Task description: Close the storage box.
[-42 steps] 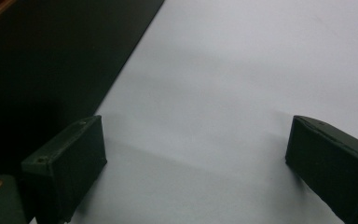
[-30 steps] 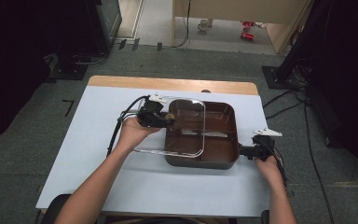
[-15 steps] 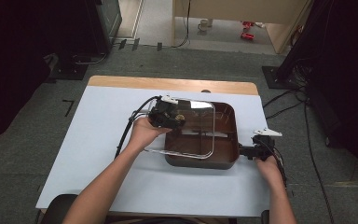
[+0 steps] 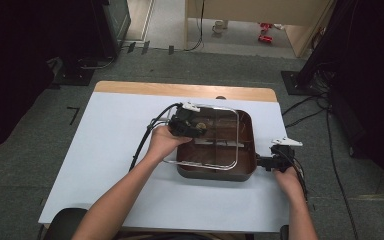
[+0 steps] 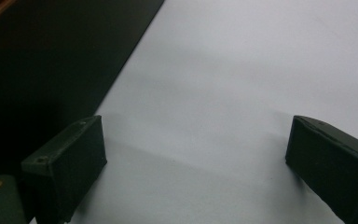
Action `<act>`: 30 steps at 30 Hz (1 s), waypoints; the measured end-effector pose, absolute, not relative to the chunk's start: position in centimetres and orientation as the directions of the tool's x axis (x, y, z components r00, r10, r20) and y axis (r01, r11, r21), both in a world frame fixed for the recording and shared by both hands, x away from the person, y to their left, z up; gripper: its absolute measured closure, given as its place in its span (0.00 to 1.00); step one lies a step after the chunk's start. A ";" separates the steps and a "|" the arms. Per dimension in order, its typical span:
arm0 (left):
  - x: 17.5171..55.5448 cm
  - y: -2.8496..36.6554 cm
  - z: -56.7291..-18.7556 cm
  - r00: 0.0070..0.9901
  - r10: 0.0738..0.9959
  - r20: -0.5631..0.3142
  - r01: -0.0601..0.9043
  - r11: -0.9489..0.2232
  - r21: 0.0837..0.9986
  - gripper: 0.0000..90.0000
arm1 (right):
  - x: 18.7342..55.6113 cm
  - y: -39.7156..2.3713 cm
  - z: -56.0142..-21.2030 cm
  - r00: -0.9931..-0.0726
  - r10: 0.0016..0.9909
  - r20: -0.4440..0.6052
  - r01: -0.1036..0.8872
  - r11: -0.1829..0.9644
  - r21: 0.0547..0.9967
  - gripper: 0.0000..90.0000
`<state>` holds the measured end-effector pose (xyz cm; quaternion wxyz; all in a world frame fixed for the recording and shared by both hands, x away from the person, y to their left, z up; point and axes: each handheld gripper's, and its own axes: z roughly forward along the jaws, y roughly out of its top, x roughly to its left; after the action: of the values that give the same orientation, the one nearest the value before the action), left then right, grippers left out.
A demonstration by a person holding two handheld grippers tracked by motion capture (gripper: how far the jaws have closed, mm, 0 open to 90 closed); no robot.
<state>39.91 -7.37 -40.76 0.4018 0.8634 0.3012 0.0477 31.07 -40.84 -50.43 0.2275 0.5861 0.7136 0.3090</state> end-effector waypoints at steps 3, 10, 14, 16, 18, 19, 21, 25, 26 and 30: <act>39.9 -8.3 -40.6 0.819 0.554 -0.148 0.475 -0.509 0.718 0.66 | 31.1 -40.8 -50.4 -0.210 0.977 0.037 0.696 0.123 0.708 0.05; 39.9 -10.0 -41.0 0.820 0.557 -0.130 0.471 -0.529 0.706 0.66 | 31.1 -40.9 -50.4 -0.211 0.977 0.036 0.696 0.124 0.708 0.05; 39.8 -10.8 -41.5 0.817 0.564 -0.121 0.473 -0.534 0.701 0.66 | 31.1 -40.8 -50.4 -0.210 0.977 0.037 0.696 0.122 0.708 0.05; 39.7 -11.3 -41.6 0.814 0.569 -0.115 0.470 -0.530 0.705 0.66 | 31.1 -40.8 -50.4 -0.210 0.977 0.037 0.696 0.122 0.708 0.05; 39.7 -11.4 -41.7 0.814 0.569 -0.116 0.470 -0.528 0.707 0.66 | 31.1 -40.9 -50.4 -0.211 0.977 0.037 0.696 0.124 0.708 0.05; 39.5 -11.6 -41.7 0.812 0.572 -0.112 0.469 -0.527 0.708 0.66 | 31.1 -40.9 -50.4 -0.211 0.977 0.036 0.696 0.124 0.708 0.05; 39.4 -11.6 -41.7 0.813 0.572 -0.110 0.467 -0.527 0.710 0.66 | 31.1 -40.8 -50.4 -0.210 0.977 0.036 0.696 0.123 0.708 0.05; 38.9 -12.0 -41.8 0.811 0.575 -0.107 0.466 -0.524 0.713 0.66 | 31.1 -40.9 -50.4 -0.211 0.977 0.036 0.696 0.124 0.708 0.05; 38.8 -12.1 -41.8 0.813 0.572 -0.109 0.465 -0.524 0.713 0.66 | 31.1 -40.8 -50.4 -0.210 0.977 0.036 0.696 0.123 0.708 0.05; 38.5 -12.4 -41.9 0.809 0.577 -0.113 0.468 -0.516 0.718 0.66 | 31.1 -40.8 -50.4 -0.209 0.977 0.038 0.697 0.122 0.707 0.05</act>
<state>38.47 -12.39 -41.94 0.3892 0.8677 0.3011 0.0702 31.06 -40.83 -50.42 0.2270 0.5865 0.7136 0.3086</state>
